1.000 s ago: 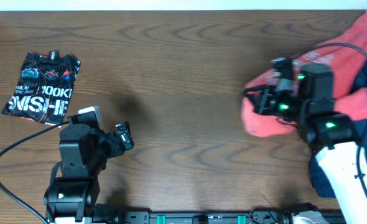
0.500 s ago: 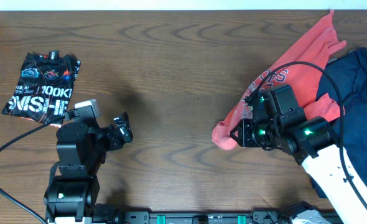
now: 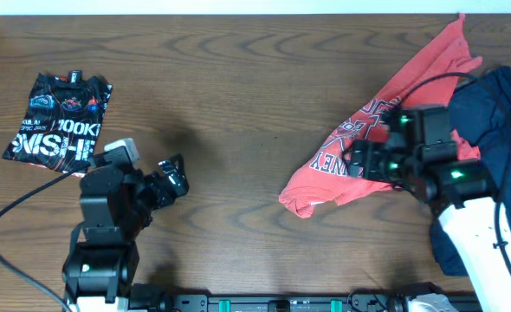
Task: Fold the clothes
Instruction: 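Drag the orange shirt leftward onto the open table with the right gripper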
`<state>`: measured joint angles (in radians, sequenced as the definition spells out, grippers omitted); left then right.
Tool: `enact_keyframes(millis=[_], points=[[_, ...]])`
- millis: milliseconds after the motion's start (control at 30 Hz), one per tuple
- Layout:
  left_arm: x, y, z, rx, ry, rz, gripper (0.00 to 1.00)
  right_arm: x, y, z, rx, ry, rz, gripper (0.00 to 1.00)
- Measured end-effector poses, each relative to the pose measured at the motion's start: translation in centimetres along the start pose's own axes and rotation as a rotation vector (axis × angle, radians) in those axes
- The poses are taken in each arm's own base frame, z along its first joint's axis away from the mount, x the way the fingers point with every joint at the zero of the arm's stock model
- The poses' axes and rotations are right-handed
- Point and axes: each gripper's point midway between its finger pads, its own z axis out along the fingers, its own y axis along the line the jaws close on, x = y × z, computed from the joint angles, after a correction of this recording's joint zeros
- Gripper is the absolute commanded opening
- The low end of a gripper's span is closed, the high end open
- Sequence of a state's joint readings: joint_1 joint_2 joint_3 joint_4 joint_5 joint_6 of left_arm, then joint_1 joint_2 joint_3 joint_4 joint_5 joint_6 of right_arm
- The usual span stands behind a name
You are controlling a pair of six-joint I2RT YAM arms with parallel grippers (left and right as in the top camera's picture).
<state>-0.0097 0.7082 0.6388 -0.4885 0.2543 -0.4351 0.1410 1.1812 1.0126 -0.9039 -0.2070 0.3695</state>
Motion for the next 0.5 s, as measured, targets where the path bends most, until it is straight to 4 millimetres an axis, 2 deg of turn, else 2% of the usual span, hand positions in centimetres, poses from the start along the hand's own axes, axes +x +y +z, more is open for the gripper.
enact_keyframes(millis=[33, 233, 333, 500], points=[[0.4, -0.1, 0.4, 0.01, 0.028, -0.023, 0.98, 0.0, -1.0, -0.1, 0.028, 0.002, 0.022, 0.99], [4.0, -0.8, 3.8, 0.066, 0.268, -0.176, 0.98, 0.0, -5.5, -0.9, 0.148, 0.008, 0.138, 0.99], [5.5, -1.7, 5.5, 0.114, 0.37, -0.21, 0.98, -0.2, -6.7, -1.2, 0.173, -0.001, 0.174, 0.99], [9.4, -4.3, 8.4, 0.195, 0.541, -0.185, 0.98, -0.1, -7.8, -1.5, 0.199, -0.004, 0.21, 0.99]])
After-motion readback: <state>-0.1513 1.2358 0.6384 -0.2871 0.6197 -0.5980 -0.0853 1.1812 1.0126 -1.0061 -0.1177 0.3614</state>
